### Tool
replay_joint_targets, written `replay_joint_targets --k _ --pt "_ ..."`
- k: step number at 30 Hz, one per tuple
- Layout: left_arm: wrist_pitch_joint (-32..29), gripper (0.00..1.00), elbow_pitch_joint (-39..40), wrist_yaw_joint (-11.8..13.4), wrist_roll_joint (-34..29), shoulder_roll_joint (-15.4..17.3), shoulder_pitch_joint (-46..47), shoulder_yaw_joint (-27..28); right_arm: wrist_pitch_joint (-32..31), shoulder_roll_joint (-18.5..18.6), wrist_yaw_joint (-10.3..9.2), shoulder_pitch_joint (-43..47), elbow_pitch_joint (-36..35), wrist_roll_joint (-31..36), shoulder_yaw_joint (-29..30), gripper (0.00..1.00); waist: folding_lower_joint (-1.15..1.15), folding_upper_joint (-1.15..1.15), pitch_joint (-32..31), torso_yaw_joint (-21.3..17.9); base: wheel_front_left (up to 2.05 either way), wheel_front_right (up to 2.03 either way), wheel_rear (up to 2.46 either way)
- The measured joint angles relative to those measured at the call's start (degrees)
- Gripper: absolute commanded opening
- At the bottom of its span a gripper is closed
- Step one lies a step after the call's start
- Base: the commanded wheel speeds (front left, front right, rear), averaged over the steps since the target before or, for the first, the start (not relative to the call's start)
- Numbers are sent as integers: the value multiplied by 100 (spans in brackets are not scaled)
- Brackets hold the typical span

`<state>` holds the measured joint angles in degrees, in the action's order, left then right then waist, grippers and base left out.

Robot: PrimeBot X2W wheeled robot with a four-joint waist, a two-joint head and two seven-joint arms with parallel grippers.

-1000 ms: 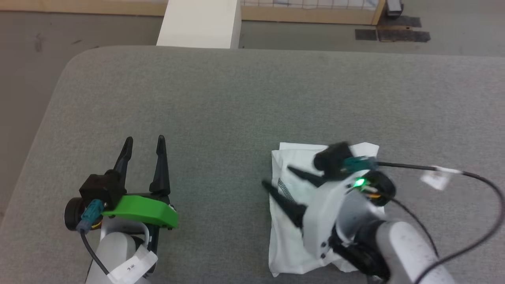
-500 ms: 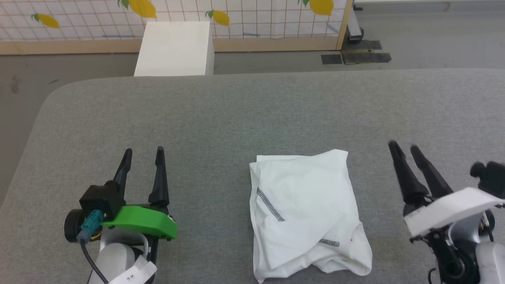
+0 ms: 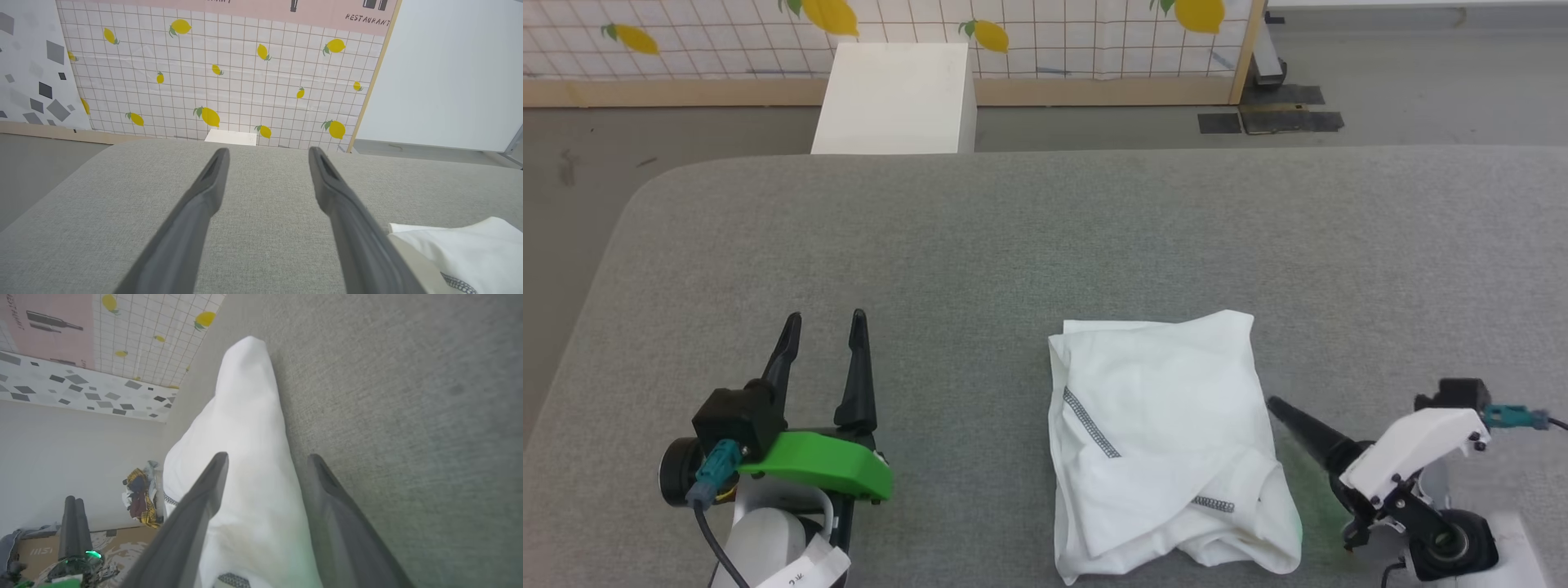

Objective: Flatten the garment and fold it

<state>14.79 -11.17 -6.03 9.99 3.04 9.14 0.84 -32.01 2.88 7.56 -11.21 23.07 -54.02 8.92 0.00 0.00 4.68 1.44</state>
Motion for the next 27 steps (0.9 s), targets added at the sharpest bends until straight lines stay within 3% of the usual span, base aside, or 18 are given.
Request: replay_joint_targets --k 6,10,11,13,14,22,27 --pt "-1 100 -1 0 1 -1 0 -23 -1018 1 0 -486 823 -43 -3 100 0 0 84 100 0 0 0" --pt "-1 100 -1 0 3 -1 7 -26 -1585 22 0 -737 1007 103 -147 100 0 0 162 149 0 0 0" --pt "0 100 -1 0 7 -1 10 -29 -1716 29 0 -778 1006 103 -200 60 0 0 181 160 0 0 0" --pt "-1 100 -4 0 10 -1 20 -32 -1852 34 0 -808 936 193 -282 6 0 0 212 182 0 0 0" --pt "-1 100 -5 0 10 -1 32 -29 -1887 32 0 -808 880 266 -307 0 0 0 226 192 0 0 0" --pt "0 100 25 4 9 0 45 73 -2458 14 0 -742 -90 877 -556 0 0 0 245 73 0 0 0" --pt "0 100 169 4 -26 14 46 118 -2686 230 0 -770 -992 1962 -1081 0 0 0 281 -235 0 0 0"
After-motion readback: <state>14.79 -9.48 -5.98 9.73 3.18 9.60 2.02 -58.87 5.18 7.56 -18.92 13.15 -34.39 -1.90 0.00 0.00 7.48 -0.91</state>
